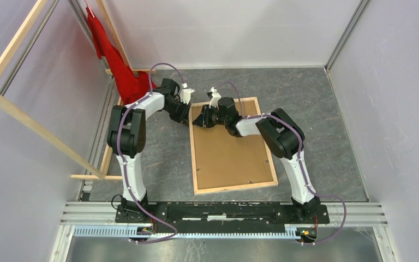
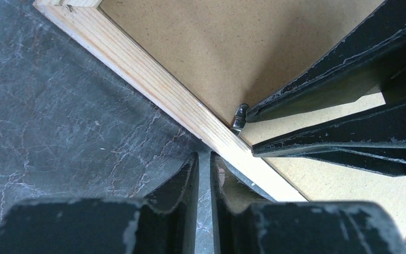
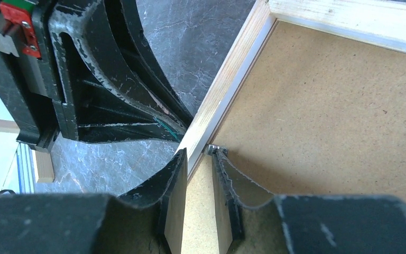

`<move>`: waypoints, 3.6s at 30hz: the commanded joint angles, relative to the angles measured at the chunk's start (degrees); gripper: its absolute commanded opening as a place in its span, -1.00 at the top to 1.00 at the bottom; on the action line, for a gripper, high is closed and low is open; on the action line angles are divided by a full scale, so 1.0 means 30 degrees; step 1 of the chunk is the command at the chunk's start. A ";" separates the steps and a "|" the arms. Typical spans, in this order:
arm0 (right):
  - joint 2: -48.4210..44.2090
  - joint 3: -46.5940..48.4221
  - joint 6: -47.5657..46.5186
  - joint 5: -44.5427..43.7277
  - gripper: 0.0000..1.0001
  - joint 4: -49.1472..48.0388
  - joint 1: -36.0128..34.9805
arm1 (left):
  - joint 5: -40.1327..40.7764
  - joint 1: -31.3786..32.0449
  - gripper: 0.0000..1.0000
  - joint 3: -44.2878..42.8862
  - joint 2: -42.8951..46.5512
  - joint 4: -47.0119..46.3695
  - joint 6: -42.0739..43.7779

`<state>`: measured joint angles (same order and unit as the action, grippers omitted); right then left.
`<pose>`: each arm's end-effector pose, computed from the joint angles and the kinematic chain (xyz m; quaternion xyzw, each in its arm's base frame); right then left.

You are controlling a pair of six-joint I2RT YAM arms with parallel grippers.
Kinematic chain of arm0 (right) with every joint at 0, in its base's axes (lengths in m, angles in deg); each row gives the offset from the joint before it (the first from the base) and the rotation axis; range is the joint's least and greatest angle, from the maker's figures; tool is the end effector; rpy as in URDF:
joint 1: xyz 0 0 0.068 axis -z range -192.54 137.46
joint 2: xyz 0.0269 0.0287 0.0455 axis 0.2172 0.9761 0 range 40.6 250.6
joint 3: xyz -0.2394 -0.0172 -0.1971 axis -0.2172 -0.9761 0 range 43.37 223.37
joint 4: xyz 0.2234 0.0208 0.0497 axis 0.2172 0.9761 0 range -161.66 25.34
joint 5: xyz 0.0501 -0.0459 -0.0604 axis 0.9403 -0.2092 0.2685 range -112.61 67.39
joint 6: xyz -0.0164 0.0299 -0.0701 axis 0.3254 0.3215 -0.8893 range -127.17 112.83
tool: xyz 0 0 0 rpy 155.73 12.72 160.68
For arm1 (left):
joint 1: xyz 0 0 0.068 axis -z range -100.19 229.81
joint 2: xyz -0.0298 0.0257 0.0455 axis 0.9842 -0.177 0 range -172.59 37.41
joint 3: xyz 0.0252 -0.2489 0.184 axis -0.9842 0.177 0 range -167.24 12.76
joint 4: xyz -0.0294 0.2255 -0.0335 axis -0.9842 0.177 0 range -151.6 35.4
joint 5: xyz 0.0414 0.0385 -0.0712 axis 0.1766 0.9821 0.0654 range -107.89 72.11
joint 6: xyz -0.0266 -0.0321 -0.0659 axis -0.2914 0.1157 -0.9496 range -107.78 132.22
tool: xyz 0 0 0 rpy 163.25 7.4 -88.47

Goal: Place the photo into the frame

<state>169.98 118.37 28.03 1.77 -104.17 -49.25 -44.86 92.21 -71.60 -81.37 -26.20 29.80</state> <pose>0.3914 0.3261 0.1609 -0.1290 0.8081 0.4630 0.3406 0.4034 -0.1197 0.1839 0.2871 0.9143 -0.2216 0.1805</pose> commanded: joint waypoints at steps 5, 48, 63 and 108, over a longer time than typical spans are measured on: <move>0.0657 0.0605 0.0481 0.0090 0.42 -0.0617 -0.0092 | -0.0134 0.0066 0.60 0.0011 -0.0067 -0.0312 -0.0406; -1.4299 -1.1137 -0.1501 -0.5990 -0.96 0.4544 0.8994 | 0.1845 0.2519 0.45 0.9549 0.7803 -0.0189 0.3583; -0.5982 -0.2954 -0.2064 -0.3121 -0.95 0.7235 0.6714 | 0.1296 0.6480 0.42 1.1051 0.8497 -0.0622 0.3371; -0.8045 -0.5296 0.1759 -0.5060 -0.19 0.3139 0.0190 | -0.1638 -0.3695 0.69 0.0946 0.2172 0.2043 0.3222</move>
<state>143.14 101.28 29.39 -15.21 -87.97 -45.73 -44.70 80.74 -68.86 -74.75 -20.80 40.08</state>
